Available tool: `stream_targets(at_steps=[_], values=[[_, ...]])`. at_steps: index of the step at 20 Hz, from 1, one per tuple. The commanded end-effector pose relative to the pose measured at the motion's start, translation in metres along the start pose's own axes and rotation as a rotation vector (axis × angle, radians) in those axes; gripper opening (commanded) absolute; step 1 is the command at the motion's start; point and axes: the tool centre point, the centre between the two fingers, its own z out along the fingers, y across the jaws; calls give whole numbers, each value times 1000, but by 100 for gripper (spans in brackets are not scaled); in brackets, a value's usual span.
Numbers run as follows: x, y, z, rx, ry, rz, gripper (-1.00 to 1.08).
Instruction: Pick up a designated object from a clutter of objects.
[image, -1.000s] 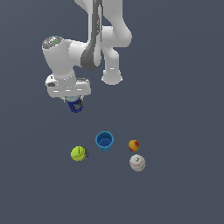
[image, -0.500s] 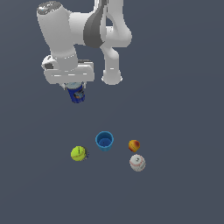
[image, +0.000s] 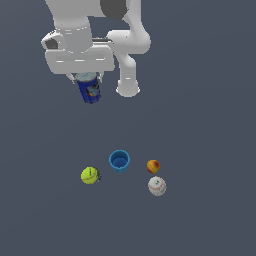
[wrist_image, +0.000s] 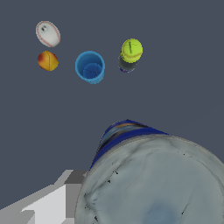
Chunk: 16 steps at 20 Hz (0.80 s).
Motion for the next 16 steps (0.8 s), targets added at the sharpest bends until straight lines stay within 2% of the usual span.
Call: stream_targets(at_steps=[1, 8, 16], values=[[4, -8, -26, -1, 3, 0, -100], [13, -26, -81, 2, 4, -2, -100], [21, -37, -116, 3, 5, -2, -100]])
